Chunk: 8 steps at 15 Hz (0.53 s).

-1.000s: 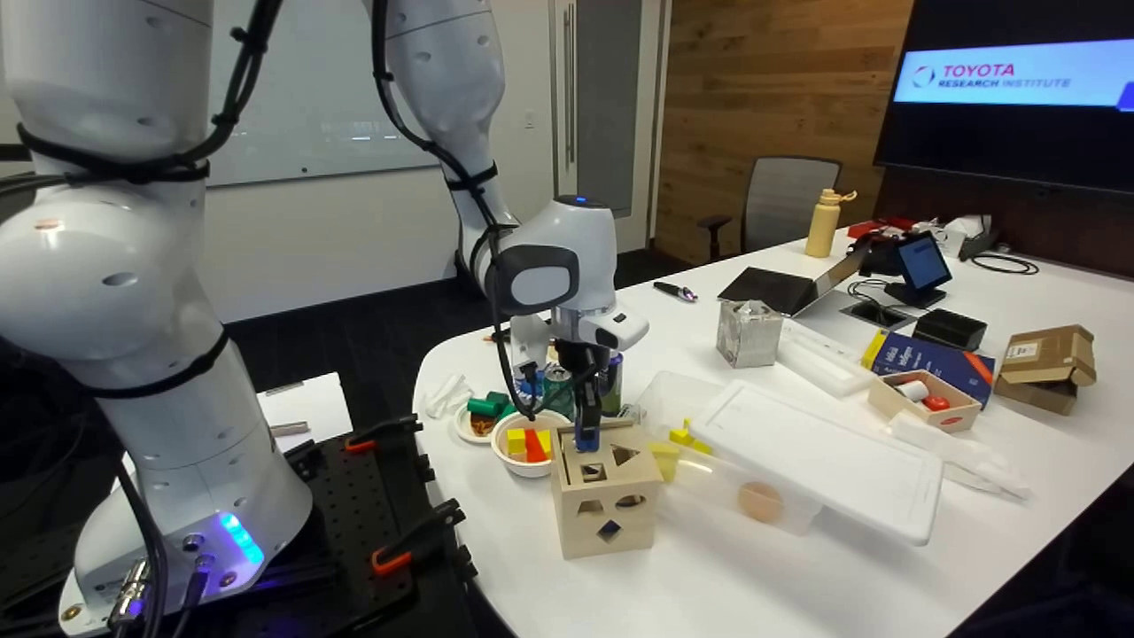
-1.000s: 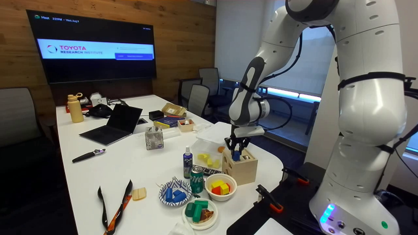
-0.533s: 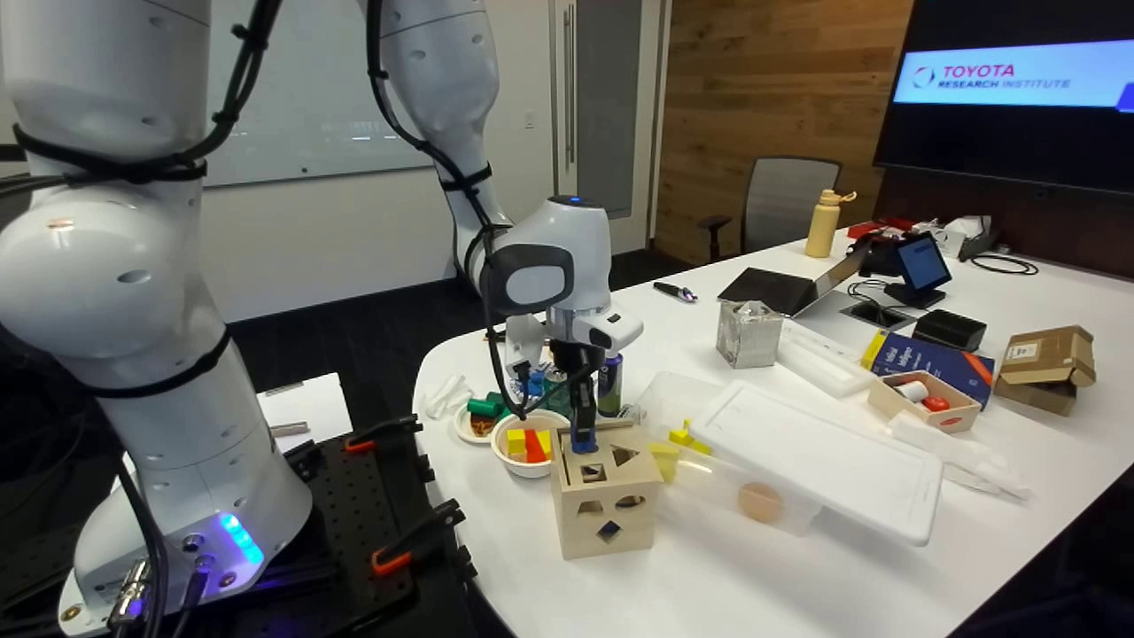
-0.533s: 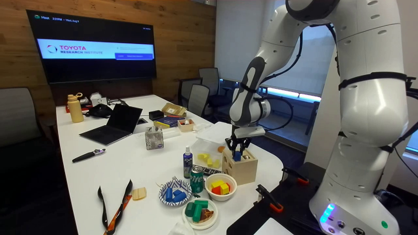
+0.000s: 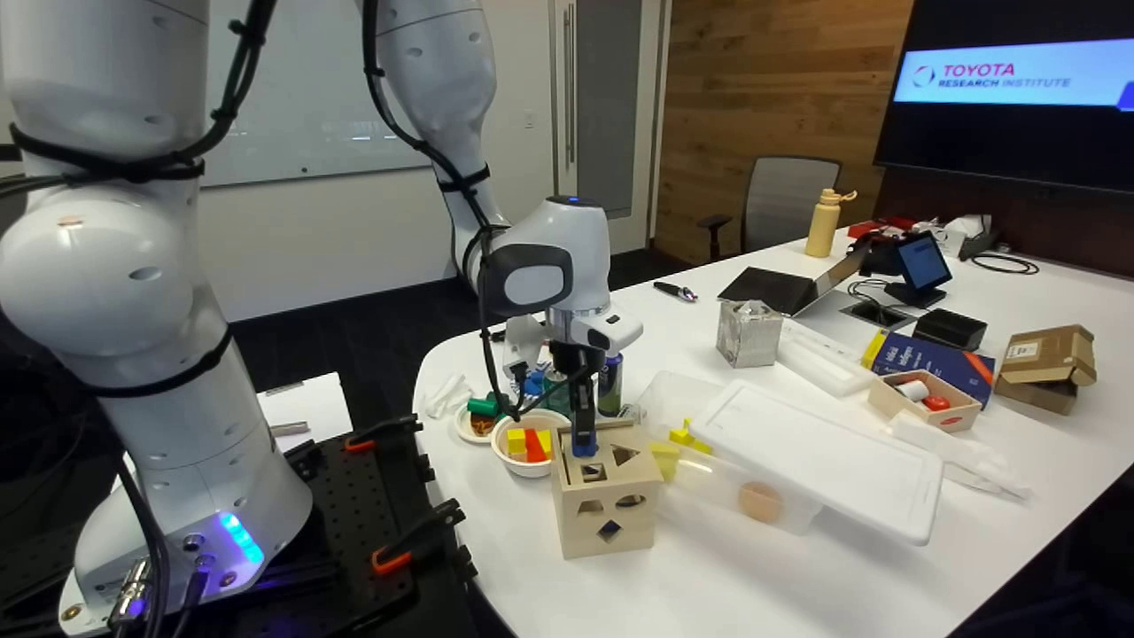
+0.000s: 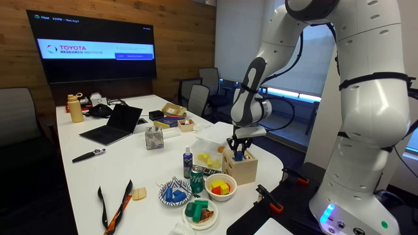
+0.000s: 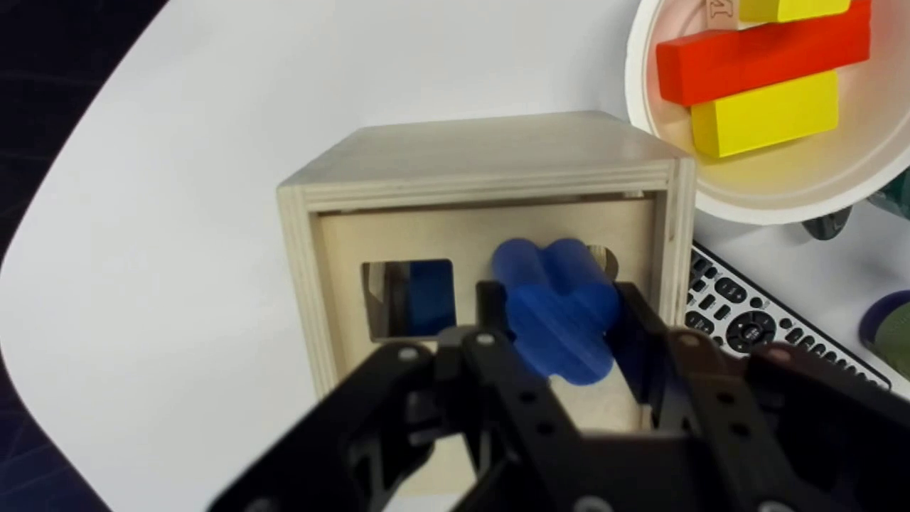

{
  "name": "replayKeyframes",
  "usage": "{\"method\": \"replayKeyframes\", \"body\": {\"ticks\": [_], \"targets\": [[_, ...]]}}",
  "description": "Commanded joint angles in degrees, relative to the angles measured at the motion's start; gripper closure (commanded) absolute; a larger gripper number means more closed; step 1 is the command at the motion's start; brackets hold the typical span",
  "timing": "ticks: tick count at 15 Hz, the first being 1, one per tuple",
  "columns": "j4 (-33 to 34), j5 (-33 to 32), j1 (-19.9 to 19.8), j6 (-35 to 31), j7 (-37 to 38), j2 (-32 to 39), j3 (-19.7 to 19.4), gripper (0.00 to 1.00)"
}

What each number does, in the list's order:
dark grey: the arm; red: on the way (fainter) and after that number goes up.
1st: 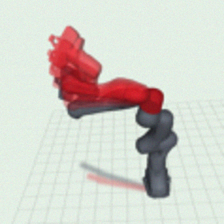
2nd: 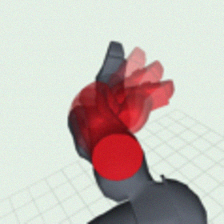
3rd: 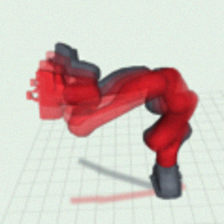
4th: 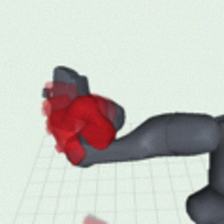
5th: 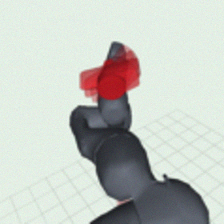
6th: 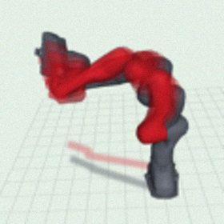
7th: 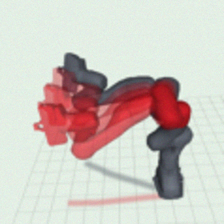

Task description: Put one blue block and one yellow block in the wooden toy box.

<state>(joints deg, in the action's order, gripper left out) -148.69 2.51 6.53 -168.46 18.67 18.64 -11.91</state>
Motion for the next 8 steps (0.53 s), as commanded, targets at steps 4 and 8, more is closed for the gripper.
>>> {"method": "replayKeyframes", "body": {"ticks": [4,8], "targets": [[-0.75,1.34,-1.77,-1.72,-1.03,0.73,2.63,0.85],[0.09,2.1,-3.06,-1.54,-1.77,1.3,4.73,0.85]]}}
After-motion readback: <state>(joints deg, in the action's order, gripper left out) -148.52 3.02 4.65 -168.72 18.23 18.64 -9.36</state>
